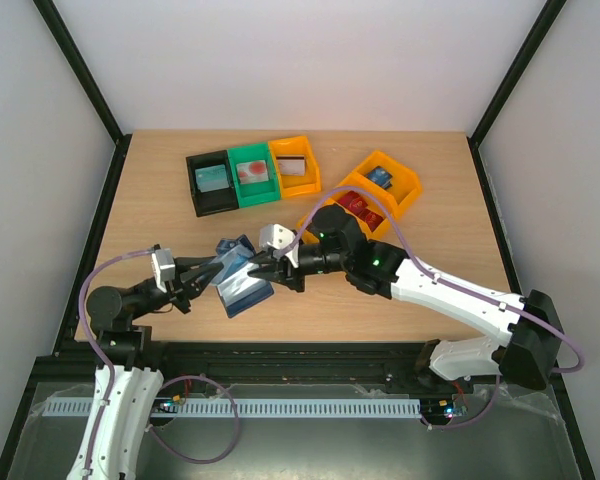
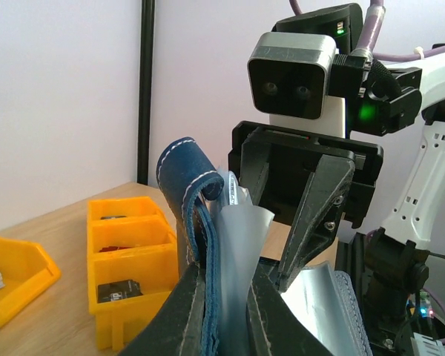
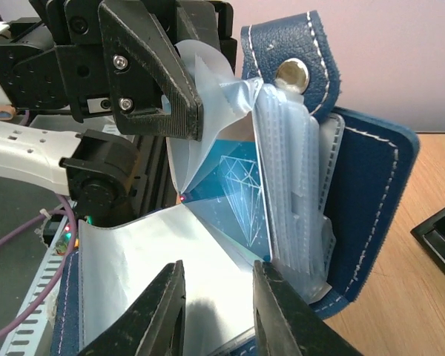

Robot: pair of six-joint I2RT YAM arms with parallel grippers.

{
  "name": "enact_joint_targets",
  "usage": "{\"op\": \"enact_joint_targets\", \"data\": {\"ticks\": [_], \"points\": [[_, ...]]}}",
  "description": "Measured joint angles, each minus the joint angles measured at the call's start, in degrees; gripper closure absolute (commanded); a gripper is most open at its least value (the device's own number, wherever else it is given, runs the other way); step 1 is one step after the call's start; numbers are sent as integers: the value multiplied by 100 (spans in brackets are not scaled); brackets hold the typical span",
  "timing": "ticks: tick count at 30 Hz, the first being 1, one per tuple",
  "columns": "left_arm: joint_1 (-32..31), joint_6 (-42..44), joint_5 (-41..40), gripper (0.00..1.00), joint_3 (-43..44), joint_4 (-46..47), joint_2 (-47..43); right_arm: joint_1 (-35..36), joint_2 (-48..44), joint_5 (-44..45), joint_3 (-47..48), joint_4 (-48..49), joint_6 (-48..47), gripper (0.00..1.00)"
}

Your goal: Take the credit cards out of the card holder

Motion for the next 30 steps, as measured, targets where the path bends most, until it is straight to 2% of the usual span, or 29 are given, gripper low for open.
{"op": "enact_joint_targets", "data": {"ticks": [6,17,19,23,30], "points": [[-24,-20,0,98,0,4,11,-22,0,-83,-33,57,76,69],[-35,-7,9,98,15,-2,70,-122,0,-212,-76,149,192,67],[-35,28,24,98,46,-44,79,-129,2,-251,-72,153,195,68],[-61,243,63,98,103,-179,79,-168,20,-398,-57,157,197,78],[-118,1051,105,98,221,-944,26,-164,256,-697,-9,142,273,78]]}}
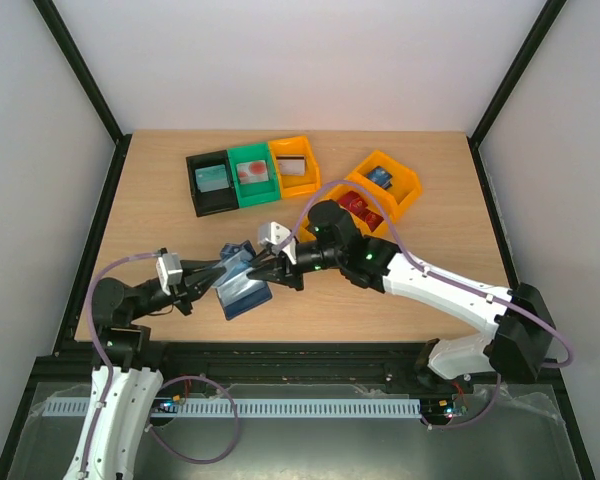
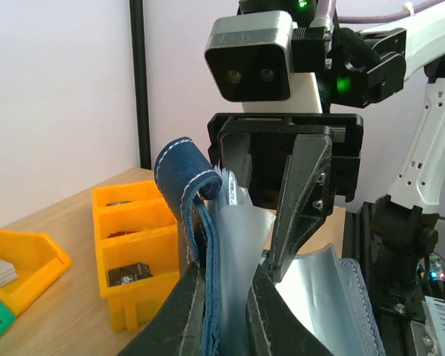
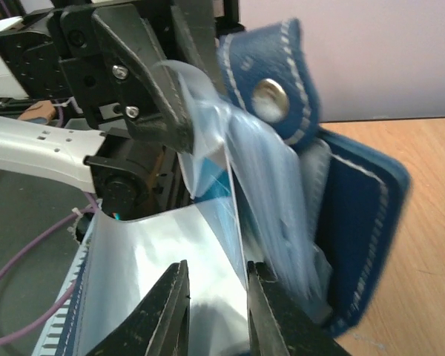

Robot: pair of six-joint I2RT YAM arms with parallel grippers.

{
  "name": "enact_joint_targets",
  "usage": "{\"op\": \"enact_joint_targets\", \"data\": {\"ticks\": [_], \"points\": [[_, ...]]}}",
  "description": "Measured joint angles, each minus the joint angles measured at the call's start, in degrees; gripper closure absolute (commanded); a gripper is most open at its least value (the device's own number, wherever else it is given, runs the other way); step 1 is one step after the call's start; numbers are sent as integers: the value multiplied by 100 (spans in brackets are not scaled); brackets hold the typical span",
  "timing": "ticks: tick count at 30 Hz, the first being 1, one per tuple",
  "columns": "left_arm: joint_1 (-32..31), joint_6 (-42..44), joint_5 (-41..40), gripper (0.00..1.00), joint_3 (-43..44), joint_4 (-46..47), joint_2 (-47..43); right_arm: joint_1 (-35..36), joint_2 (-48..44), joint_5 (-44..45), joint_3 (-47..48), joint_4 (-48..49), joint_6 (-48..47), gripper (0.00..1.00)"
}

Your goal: Take the credit cards out of the card holder

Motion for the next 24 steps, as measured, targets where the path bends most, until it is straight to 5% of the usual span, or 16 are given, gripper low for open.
{"op": "enact_joint_targets", "data": {"ticks": [8,14,24], "points": [[-50,463,85,98,28,-356,-28,144,177,-190,92,-4,50,80],[-103,588,116,98,28,-424,-35,149,173,-282,90,81,160,98],[-129,-87,-166,95,-28,-245,-11,42,243,-146,138,225,356,98]]}}
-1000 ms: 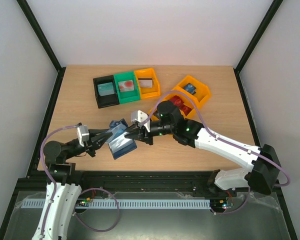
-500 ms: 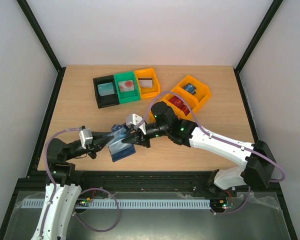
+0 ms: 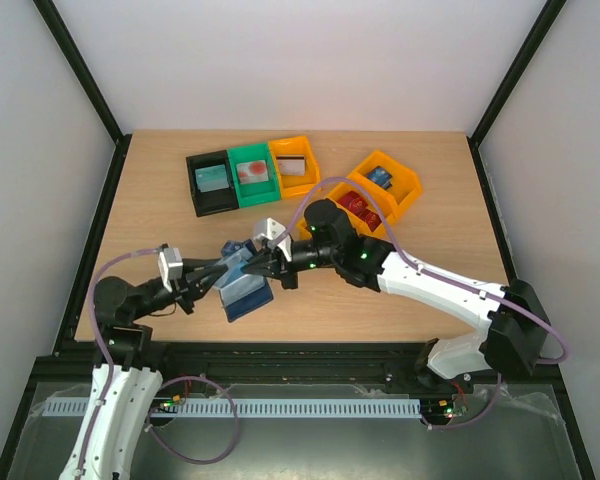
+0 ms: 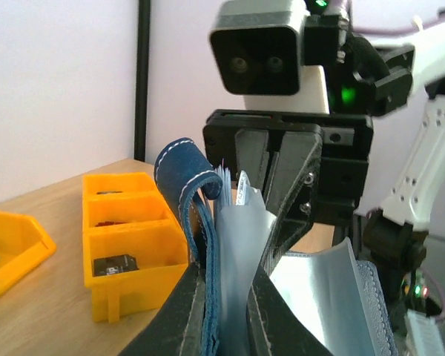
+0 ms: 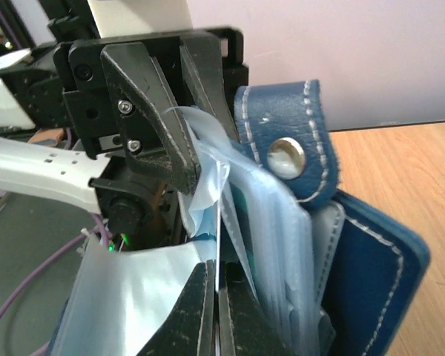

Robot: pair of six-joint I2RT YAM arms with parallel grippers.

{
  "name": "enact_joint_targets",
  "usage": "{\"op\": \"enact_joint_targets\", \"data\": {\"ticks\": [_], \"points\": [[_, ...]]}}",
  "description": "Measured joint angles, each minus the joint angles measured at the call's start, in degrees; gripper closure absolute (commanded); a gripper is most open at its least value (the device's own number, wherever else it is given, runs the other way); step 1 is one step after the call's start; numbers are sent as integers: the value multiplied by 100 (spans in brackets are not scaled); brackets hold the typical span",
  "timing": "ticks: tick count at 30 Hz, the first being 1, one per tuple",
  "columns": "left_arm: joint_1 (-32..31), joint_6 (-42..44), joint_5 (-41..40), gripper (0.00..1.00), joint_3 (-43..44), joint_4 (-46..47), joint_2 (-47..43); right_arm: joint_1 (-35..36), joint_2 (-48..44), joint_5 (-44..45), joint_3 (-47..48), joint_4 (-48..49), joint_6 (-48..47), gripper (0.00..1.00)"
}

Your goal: Take the credit cards out of the card holder

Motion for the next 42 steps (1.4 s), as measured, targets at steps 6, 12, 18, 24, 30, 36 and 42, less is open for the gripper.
{"op": "enact_joint_targets", "data": {"ticks": [6,12,18,24,30,36,42], "points": [[-114,-1606,-874,97,-289,450,638,-350,249,188,-140,431,721,98],[-350,-2461,-1403,88,-597,404,1244,-538,763,201,-269,516,1384,98],[-448,-2848,-1349,80,-649,807,1554,-785,767,-216,-417,695,1705,98],[-446,-3342,-1156,77,-944,1521,1565,-933,743,-601,-417,695,1770,98],[-446,-3567,-962,77,-966,1845,1558,-1084,599,-752,-389,660,1781,98],[-446,-3637,-866,77,-966,1928,1552,-1147,568,-789,-264,387,1657,98],[-446,-3635,-800,75,-966,1923,1519,-1182,468,-765,-146,33,1464,98]]}}
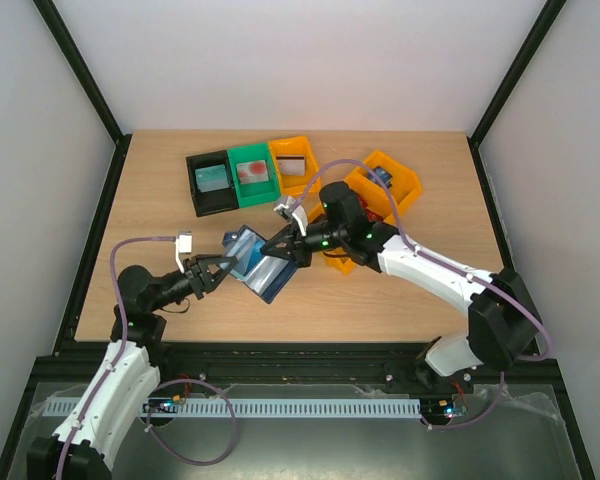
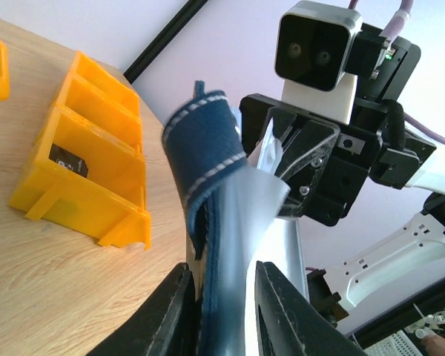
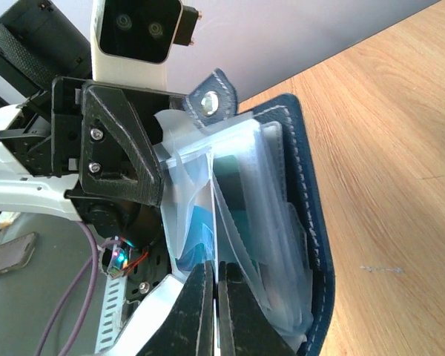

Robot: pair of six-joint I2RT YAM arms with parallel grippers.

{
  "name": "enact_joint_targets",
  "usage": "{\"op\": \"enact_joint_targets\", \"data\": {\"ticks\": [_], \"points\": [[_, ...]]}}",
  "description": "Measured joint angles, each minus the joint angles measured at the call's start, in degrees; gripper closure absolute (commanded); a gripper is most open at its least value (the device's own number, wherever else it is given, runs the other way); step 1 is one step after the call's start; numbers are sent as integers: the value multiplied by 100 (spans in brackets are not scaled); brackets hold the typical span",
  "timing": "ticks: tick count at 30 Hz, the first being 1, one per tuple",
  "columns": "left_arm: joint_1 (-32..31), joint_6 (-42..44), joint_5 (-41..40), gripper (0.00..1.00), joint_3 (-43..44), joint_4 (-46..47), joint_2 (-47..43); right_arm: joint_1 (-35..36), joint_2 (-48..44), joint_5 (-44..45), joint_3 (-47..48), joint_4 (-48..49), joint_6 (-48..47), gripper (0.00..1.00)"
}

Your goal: Take the credit cards out of the card holder

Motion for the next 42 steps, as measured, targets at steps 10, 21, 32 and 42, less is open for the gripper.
{"op": "enact_joint_targets", "data": {"ticks": [10,21,32,42], "points": [[0,17,103,79,0,-4,-15,-42,-94,94,236,-466,-323,98],[0,52,258,81,0,-7,-15,-63,-120,79,374,-765,-487,98],[-2,87,323,91,0,-15,-15,-81,-195,120,452,-964,-616,98],[-4,125,367,98,2,-17,-26,-103,-199,210,496,-1139,-719,98]]}}
